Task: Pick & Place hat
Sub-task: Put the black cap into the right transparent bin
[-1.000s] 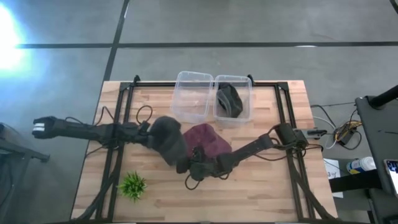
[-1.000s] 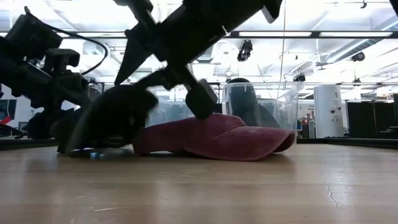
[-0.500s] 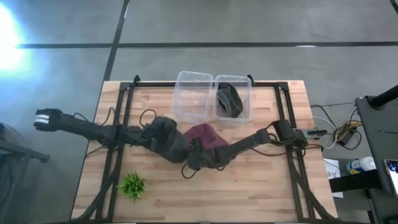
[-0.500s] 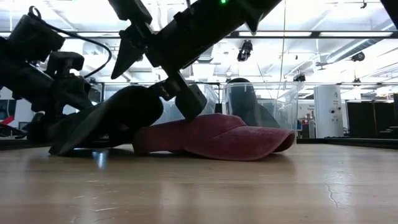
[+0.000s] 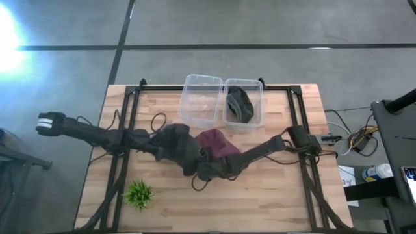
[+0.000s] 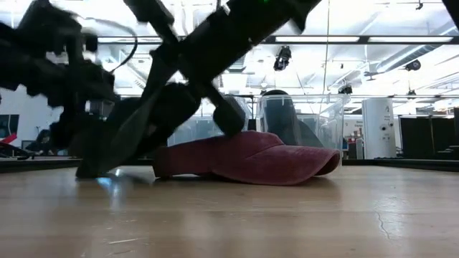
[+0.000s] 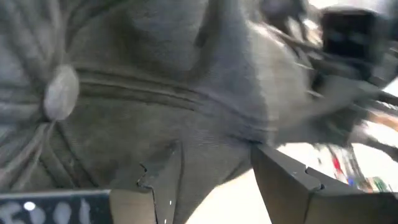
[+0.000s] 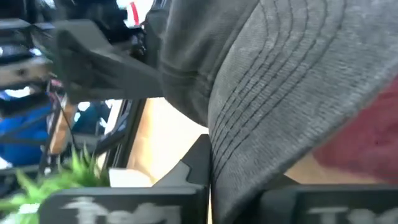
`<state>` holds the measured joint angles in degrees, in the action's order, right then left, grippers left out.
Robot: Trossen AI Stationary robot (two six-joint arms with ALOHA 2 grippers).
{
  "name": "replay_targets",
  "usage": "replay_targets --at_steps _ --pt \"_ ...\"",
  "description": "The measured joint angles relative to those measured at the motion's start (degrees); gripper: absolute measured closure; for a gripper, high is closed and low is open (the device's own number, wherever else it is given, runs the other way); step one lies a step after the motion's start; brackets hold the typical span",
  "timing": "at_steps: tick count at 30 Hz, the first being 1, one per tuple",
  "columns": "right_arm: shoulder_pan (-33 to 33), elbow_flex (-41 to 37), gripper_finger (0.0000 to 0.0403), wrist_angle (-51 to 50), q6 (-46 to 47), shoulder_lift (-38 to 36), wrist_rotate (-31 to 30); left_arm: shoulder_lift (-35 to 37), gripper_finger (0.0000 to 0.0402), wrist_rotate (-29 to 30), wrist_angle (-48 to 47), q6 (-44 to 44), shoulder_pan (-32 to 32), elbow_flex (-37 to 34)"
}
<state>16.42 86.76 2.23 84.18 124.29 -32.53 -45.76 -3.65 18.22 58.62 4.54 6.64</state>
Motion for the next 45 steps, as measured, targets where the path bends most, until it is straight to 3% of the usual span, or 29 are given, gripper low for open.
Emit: replay_targets --at_steps 6,11,15,19,23,27,32,39,43,45 --pt "3.7 0.0 0.0388 -11.8 -1.6 -6.9 1.9 2.6 0.0211 -14.5 0.2 -2.2 0.0 5.7" --pt "8.9 0.0 0.0389 -24.1 -6.6 -16.8 -0.5 5.0 0.0211 -21.3 0.5 -0.4 0.2 10.7" --pt "12.7 0.0 0.0389 -35.6 -3.5 -24.8 -9.4 6.4 0.0211 -21.4 0.4 -4.4 0.2 14.4" --pt "16.5 0.0 0.0389 -47.4 -0.2 -31.1 -24.0 6.7 0.0211 -20.9 0.3 -8.5 0.1 17.1" --pt "18.6 0.0 0.0389 -48.9 -8.7 -35.6 -38.9 6.6 0.0211 -20.2 0.3 -10.4 0.1 17.8" --pt "14.3 0.1 0.039 -49.6 -16.8 -38.6 -42.9 6.4 0.0211 -18.5 -0.1 -10.3 0.1 17.2" --pt "4.0 0.0 0.039 -59.2 -19.0 -40.1 -39.4 5.9 0.0211 -17.8 -0.2 -10.3 0.1 17.1" --pt "-12.8 -0.2 0.039 -83.0 -10.6 -40.4 -13.9 5.4 0.0211 -17.7 -0.2 -10.2 0.1 17.1" --pt "-17.7 -0.2 0.039 -83.0 -17.1 -39.8 -1.5 5.2 0.0211 -17.7 -0.3 -10.2 0.1 17.1" --pt "-19.7 -0.2 0.039 -81.1 -19.3 -39.2 1.1 5.0 0.0211 -17.7 -0.3 -10.2 0.1 17.1"
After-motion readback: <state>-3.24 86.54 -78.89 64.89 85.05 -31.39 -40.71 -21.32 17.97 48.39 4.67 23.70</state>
